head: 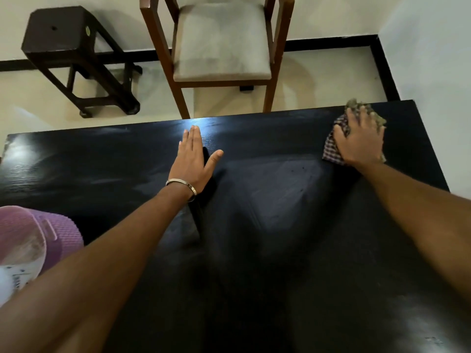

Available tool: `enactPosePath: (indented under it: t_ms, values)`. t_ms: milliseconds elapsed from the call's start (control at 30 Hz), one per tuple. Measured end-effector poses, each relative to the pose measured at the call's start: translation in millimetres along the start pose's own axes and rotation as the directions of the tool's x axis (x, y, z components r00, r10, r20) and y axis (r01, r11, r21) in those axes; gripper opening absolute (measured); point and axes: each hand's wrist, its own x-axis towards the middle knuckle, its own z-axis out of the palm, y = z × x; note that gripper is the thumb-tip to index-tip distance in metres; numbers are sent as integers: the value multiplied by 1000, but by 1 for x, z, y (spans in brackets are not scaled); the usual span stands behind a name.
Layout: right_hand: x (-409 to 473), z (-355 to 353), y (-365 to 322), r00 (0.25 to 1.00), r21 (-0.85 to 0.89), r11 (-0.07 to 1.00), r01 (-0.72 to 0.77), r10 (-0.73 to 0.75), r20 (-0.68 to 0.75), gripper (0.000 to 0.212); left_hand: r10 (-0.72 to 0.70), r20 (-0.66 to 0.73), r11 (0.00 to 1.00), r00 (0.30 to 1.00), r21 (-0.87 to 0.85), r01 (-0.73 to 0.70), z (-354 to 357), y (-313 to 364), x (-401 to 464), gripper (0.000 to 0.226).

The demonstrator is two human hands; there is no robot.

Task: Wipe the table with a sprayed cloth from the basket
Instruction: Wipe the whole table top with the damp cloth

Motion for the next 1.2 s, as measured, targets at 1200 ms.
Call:
enactPosePath:
  t_ms: [1200]
  values:
    - [-193, 19, -47, 994, -80, 992, 102, -98, 43, 65, 56, 26, 997, 998, 52, -57, -24, -17, -86, 85]
